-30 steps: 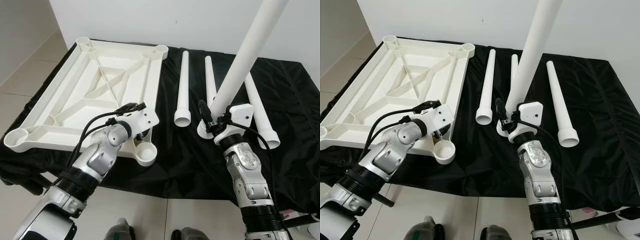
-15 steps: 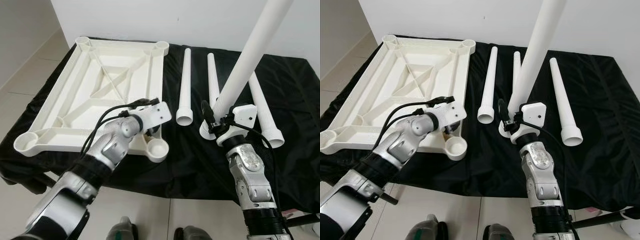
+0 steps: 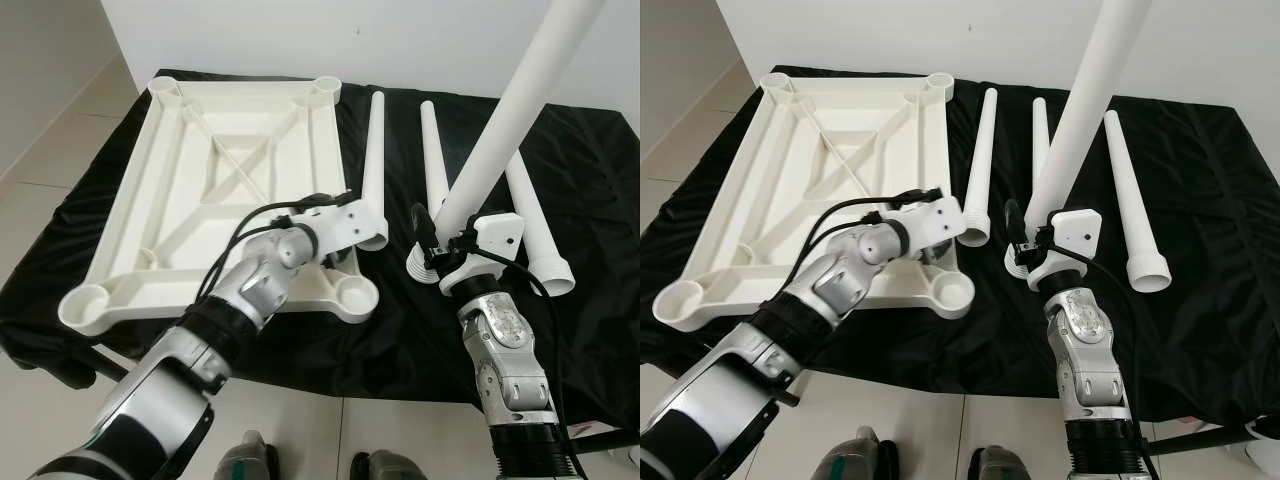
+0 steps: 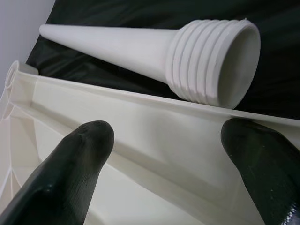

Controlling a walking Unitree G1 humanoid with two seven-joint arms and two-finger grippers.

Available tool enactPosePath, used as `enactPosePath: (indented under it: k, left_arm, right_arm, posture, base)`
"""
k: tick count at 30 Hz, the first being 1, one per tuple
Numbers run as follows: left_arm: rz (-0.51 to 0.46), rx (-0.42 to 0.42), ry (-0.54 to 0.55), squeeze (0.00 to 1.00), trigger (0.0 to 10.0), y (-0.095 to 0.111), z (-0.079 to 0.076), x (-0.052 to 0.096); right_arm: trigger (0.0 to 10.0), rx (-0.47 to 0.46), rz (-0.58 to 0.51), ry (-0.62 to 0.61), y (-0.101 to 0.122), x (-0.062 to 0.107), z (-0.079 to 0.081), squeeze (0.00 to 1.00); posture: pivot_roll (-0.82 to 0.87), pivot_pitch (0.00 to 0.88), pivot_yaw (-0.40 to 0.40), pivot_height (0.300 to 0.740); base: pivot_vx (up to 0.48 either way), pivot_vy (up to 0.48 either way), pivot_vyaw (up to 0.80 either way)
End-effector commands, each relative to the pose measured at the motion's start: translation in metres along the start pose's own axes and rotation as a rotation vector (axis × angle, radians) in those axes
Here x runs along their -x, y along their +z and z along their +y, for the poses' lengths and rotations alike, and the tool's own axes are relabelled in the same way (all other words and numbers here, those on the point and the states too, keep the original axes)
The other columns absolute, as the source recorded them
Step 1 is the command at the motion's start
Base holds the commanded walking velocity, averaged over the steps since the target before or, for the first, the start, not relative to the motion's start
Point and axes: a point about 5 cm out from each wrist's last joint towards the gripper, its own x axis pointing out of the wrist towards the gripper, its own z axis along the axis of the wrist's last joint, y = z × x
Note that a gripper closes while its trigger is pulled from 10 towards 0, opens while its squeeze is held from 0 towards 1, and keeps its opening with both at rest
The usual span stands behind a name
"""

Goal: Building children table

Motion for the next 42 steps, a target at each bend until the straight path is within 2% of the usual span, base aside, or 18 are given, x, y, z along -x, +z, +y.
enactPosePath:
  k: [1, 7, 9, 10, 13, 16, 19, 22, 23, 24, 25, 28, 32, 34, 35, 37, 40, 42]
  left_arm:
    - [-0.040, -0.036, 0.035, 0.00, 10.0, 0.012, 0.001, -0.005]
    - [-0.078, -0.037, 0.058, 0.00, 10.0, 0.031, 0.009, -0.013]
    - [-0.078, -0.037, 0.058, 0.00, 10.0, 0.031, 0.009, -0.013]
    - [-0.067, -0.039, 0.094, 0.00, 10.0, 0.026, 0.022, -0.009]
    - [-0.059, -0.039, 0.111, 0.00, 10.0, 0.022, 0.029, -0.007]
    - [-0.039, 0.000, 0.145, 0.00, 10.0, 0.005, 0.048, 0.008]
    - [-0.041, 0.012, 0.151, 0.00, 10.0, 0.001, 0.053, 0.011]
    - [-0.085, 0.079, 0.125, 0.00, 10.0, -0.003, 0.058, 0.023]
    - [-0.085, 0.079, 0.125, 0.00, 10.0, -0.003, 0.058, 0.023]
    - [-0.189, 0.114, 0.080, 0.00, 10.0, 0.000, 0.056, 0.039]
    - [-0.246, 0.153, 0.050, 0.00, 10.0, 0.002, 0.053, 0.047]
    - [-0.314, 0.208, 0.010, 0.00, 10.0, 0.004, 0.047, 0.056]
    - [-0.324, 0.214, 0.003, 0.00, 10.0, 0.004, 0.046, 0.058]
    - [-0.375, 0.248, -0.096, 0.00, 10.0, 0.002, 0.022, 0.068]
    - [-0.375, 0.248, -0.096, 0.00, 10.0, 0.002, 0.022, 0.068]
    - [-0.397, 0.261, -0.167, 0.00, 10.0, 0.000, 0.004, 0.075]
    - [-0.370, 0.260, -0.222, 0.00, 10.0, -0.007, -0.014, 0.077]
    - [-0.368, 0.254, -0.231, 0.00, 10.0, -0.009, -0.018, 0.078]
  right_arm:
    - [10.0, -0.003, -0.007, 0.000, 0.003, 0.001, 0.002, 0.00]
    - [10.0, -0.007, -0.006, -0.001, 0.003, 0.002, 0.003, 0.00]
    - [10.0, -0.007, -0.006, -0.001, 0.003, 0.002, 0.003, 0.00]
    - [10.0, -0.009, -0.003, -0.002, 0.003, 0.003, 0.004, 0.00]
    - [10.0, -0.010, -0.002, -0.003, 0.003, 0.003, 0.004, 0.00]
    - [10.0, -0.013, 0.002, -0.005, 0.002, 0.004, 0.004, 0.00]
    - [10.0, -0.014, 0.003, -0.005, 0.002, 0.005, 0.004, 0.00]
    - [10.0, -0.017, 0.006, 0.005, 0.001, 0.003, 0.005, 0.00]
    - [10.0, -0.017, 0.006, 0.005, 0.001, 0.003, 0.005, 0.00]
    - [10.0, -0.021, 0.006, 0.016, 0.001, 0.001, 0.007, 0.00]
    - [10.0, -0.022, 0.004, 0.021, 0.001, -0.001, 0.007, 0.00]
    - [10.0, -0.024, 0.001, 0.027, 0.002, -0.003, 0.008, 0.00]
    - [10.0, -0.024, 0.000, 0.029, 0.002, -0.004, 0.008, 0.00]
    - [10.0, -0.027, -0.009, 0.040, 0.003, -0.009, 0.009, 0.00]
    - [10.0, -0.027, -0.009, 0.040, 0.003, -0.009, 0.009, 0.00]
    - [10.0, -0.027, -0.019, 0.048, 0.004, -0.013, 0.009, 0.00]
    - [10.0, -0.022, -0.028, 0.054, 0.006, -0.018, 0.007, 0.00]
    - [10.0, -0.020, -0.030, 0.056, 0.007, -0.020, 0.007, 0.00]
  posture:
    - [-0.06, 0.073, 0.048, 0.740]
    - [-0.06, 0.079, 0.050, 0.740]
    - [-0.06, 0.079, 0.050, 0.740]
    - [-0.06, 0.081, 0.051, 0.740]
    - [-0.06, 0.081, 0.051, 0.740]
    - [-0.05, 0.084, 0.047, 0.740]
    - [-0.05, 0.084, 0.047, 0.740]
    - [-0.03, 0.081, 0.034, 0.740]
    - [-0.03, 0.081, 0.034, 0.740]
    - [-0.02, 0.077, 0.024, 0.740]
    - [-0.01, 0.076, 0.020, 0.740]
    - [-0.01, 0.075, 0.019, 0.740]
    - [-0.01, 0.074, 0.017, 0.740]
    - [0.02, 0.065, -0.002, 0.740]
    - [0.02, 0.065, -0.002, 0.740]
    - [0.02, 0.063, -0.005, 0.740]
    - [0.02, 0.058, -0.015, 0.740]
    - [0.02, 0.058, -0.015, 0.740]
  base:
    - [0.000, 0.000, 0.00]
    - [0.000, 0.000, 0.00]
    - [0.000, 0.000, 0.00]
    - [0.000, 0.000, 0.00]
    - [0.000, 0.000, 0.00]
    - [0.000, 0.000, 0.00]
    - [0.000, 0.000, 0.00]
    - [0.000, 0.000, 0.00]
    - [0.000, 0.000, 0.00]
    - [0.000, 0.000, 0.00]
    - [0.000, 0.000, 0.00]
    - [0.000, 0.000, 0.00]
    - [0.000, 0.000, 0.00]
    - [0.000, 0.000, 0.00]
    - [0.000, 0.000, 0.00]
    - [0.000, 0.000, 0.00]
    - [0.000, 0.000, 0.00]
    - [0.000, 0.000, 0.00]
